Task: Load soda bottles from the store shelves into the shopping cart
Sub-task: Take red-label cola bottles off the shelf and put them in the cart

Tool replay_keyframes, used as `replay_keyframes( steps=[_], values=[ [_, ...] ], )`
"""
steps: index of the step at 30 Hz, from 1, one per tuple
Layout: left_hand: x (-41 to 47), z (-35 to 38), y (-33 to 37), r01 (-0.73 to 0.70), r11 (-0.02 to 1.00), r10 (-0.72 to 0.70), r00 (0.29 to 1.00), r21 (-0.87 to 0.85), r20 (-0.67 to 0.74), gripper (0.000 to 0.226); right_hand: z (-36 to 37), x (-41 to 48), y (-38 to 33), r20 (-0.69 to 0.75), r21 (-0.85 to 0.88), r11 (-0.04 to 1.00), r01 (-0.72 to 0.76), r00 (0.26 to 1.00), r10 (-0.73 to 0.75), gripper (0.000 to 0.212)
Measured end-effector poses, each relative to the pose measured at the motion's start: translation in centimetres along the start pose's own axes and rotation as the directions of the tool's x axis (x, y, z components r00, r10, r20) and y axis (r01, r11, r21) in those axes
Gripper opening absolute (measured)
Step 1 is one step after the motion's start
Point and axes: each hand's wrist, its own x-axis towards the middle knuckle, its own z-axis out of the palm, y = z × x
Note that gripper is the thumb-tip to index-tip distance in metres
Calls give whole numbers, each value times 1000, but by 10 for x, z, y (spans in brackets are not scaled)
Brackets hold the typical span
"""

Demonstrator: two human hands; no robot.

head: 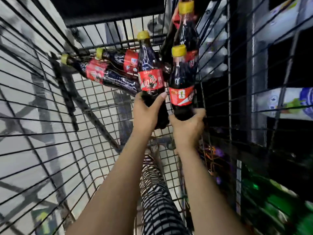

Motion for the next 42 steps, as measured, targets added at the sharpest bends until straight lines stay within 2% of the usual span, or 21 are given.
replay_keyframes(
  steps=[2, 4, 9, 11, 13, 20, 22, 25, 30, 37, 40, 42],
  values=[
    [-11, -17, 3, -15, 999, 15, 1000, 34, -3, 59, -5, -10, -5, 117, -42, 998, 39, 993, -34, 59],
    [-26, -34, 12, -23, 999, 23, 1000, 31, -18, 47, -8, -24, -7, 168, -53, 997, 48, 985, -39, 62],
    [-69, -74, 31, -53, 999, 53, 997, 4, -54, 53, -37, -69, -23, 162, 36, 998, -57, 985, 51, 51],
    [-92, -86, 41, -66, 998, 67, 997, 10, -45, 48, -58, -93, -33, 171, 79, 993, -92, 982, 77, 51],
    [-117, -97, 49, -118, 993, 118, 993, 21, -3, 41, -80, -120, -42, 147, 141, 984, -107, 985, 86, 52],
    [-222, -147, 73, -275, 955, 243, 942, 115, 233, 48, -177, -240, -58, 17, 325, 937, -125, 992, 126, 56],
    [-254, -164, 79, -324, 937, 267, 905, 131, 331, 47, -204, -277, -54, -9, 360, 925, -118, 991, 130, 52],
    [-299, -188, 81, -388, 908, 270, 828, 155, 492, 44, -240, -328, -42, -40, 411, 904, -116, 989, 145, 31],
    [-366, -221, 65, -397, 889, 138, 707, 227, 693, 44, -284, -401, -8, -54, 630, 758, -168, 965, 258, 21],
    [-445, -216, 23, -403, 868, -53, 507, 291, 860, 39, -342, -495, 57, -134, 823, 550, -142, 893, 431, 10],
    [-482, -206, 0, -431, 854, -103, 408, 291, 907, 57, -364, -537, 92, -191, 844, 528, -90, 871, 453, 13],
    [-516, -201, -16, -483, 835, -103, 331, 263, 938, 49, -375, -568, 119, -228, 852, 520, -61, 851, 473, 18]
  ],
)
